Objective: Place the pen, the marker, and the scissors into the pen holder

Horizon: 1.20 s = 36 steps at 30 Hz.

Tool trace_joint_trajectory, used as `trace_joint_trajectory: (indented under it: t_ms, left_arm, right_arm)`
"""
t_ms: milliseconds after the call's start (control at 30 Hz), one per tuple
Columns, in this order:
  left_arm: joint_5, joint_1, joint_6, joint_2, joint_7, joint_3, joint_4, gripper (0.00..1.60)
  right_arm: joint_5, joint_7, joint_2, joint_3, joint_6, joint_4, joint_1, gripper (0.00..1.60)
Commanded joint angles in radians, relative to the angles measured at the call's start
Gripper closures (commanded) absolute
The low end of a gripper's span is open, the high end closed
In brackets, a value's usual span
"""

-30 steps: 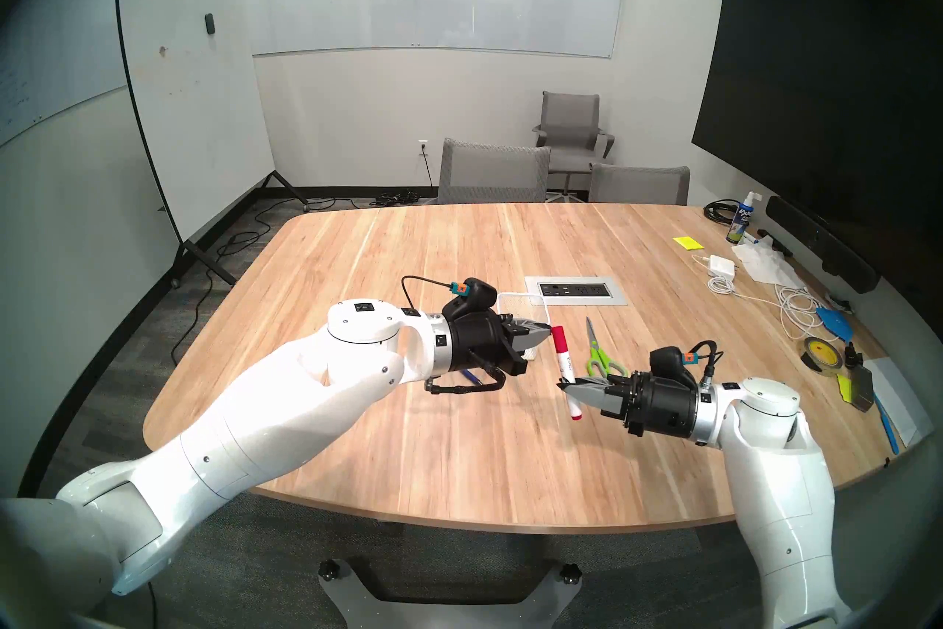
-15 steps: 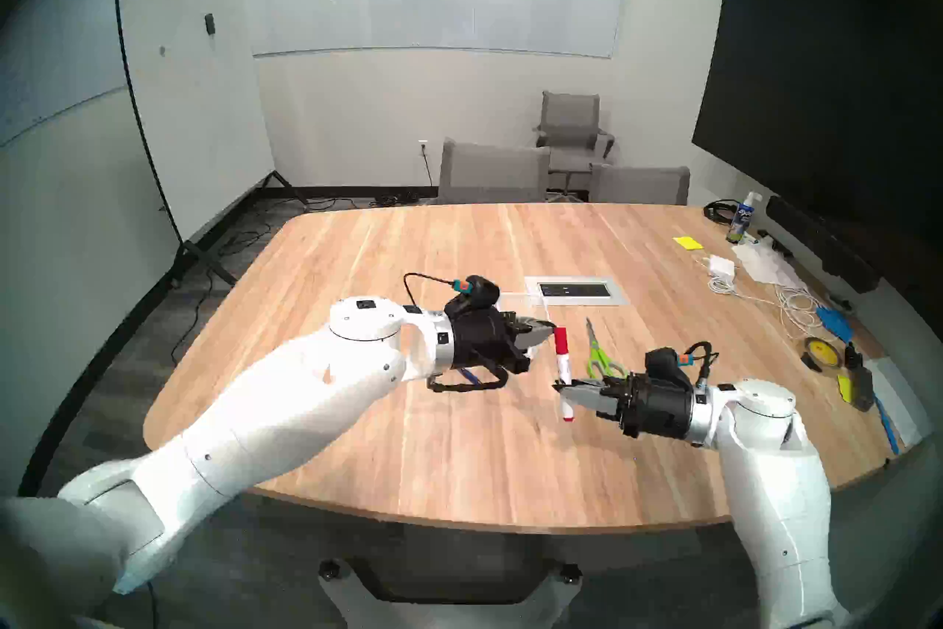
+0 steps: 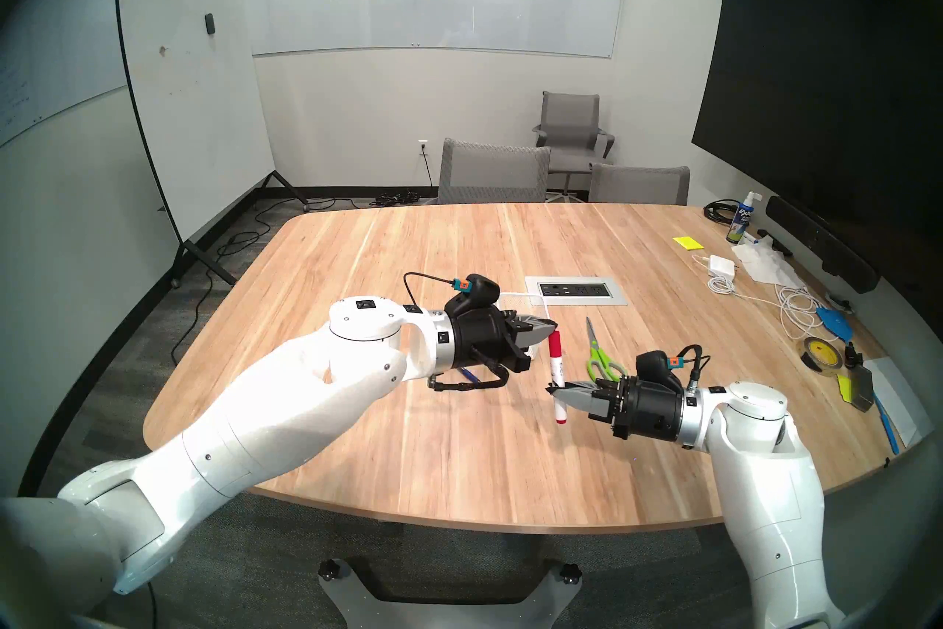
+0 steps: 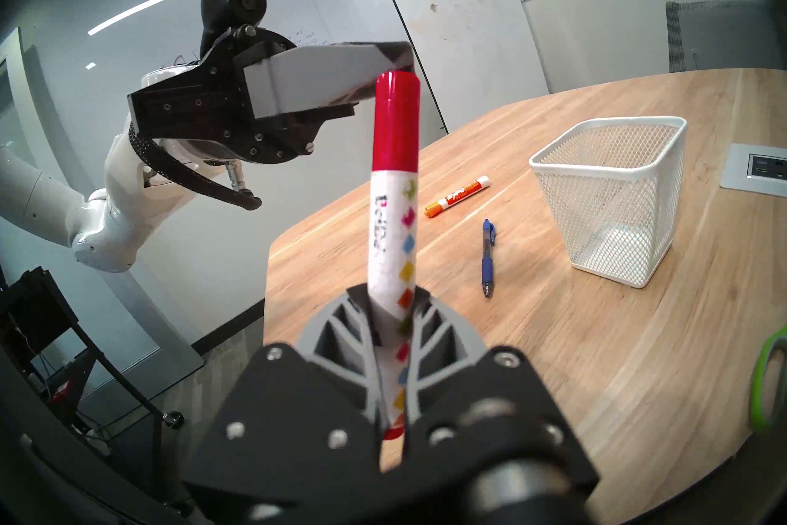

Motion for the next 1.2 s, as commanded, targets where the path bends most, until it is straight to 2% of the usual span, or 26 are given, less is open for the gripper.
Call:
trace_joint_trajectory:
  t_ms: [0,300,533,633,1167]
  left_arm:
    - [0.001,-0.009,-0.011,-0.014,0.003,-0.005,-0.02,1.6]
    - [0.002,-0.002,0.004,0.002,0.033,-0.013,-0.048,1.6]
    - [-0.016,0.041,-0.001,0.067,0.081,-0.062,-0.115,1.6]
    - [-0.016,0.048,0.004,0.078,0.089,-0.066,-0.125,1.6]
    - [-0.007,0.025,-0.007,0.038,0.069,-0.013,-0.066,1.6]
  right_arm:
    - [0.007,0.002,-0.005,-0.001,0.002,-0.015,0.011,1.6]
    - [0.008,0.0,-0.003,0.005,0.004,-0.011,0.014,1.6]
    - [0.01,0.01,0.001,0.015,0.004,-0.003,0.017,1.6]
    - [0.013,0.015,0.003,0.022,0.009,-0.007,0.017,1.6]
    - [0.017,0.024,-0.013,0.038,0.037,-0.039,0.014,1.6]
